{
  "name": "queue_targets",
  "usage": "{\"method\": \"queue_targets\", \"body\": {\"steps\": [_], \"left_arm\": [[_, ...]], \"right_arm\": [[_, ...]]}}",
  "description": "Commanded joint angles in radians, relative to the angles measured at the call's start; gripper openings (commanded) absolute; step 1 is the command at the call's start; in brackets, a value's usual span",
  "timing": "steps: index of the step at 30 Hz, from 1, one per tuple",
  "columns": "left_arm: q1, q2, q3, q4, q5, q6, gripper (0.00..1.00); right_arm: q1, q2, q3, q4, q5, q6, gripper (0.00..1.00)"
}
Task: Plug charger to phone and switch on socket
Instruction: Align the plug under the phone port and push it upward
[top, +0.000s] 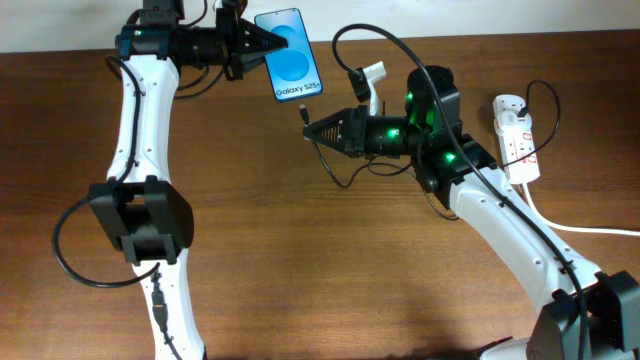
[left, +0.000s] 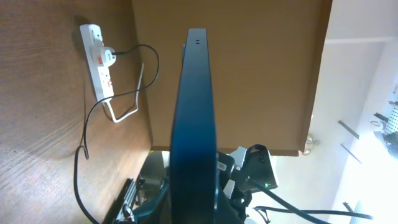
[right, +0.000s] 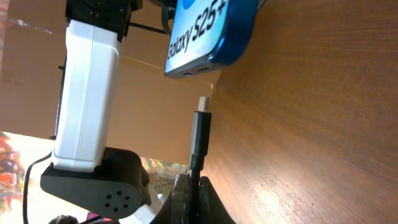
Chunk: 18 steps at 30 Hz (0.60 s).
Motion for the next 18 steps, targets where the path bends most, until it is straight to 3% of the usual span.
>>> {"method": "queue_targets", "body": {"steps": [1,18], "left_arm": [[0.000,-0.008,0.016,0.006,0.031,-0.010,0.00],[0.000,-0.008,0.016,0.005,0.039,-0.002,0.00]], "right_arm": [[-0.001,0.003,-0.001,0.014,-0.041,-0.006,0.04],[-0.003,0.003,-0.001,0.055,-0.001,-0.010,0.04]]}}
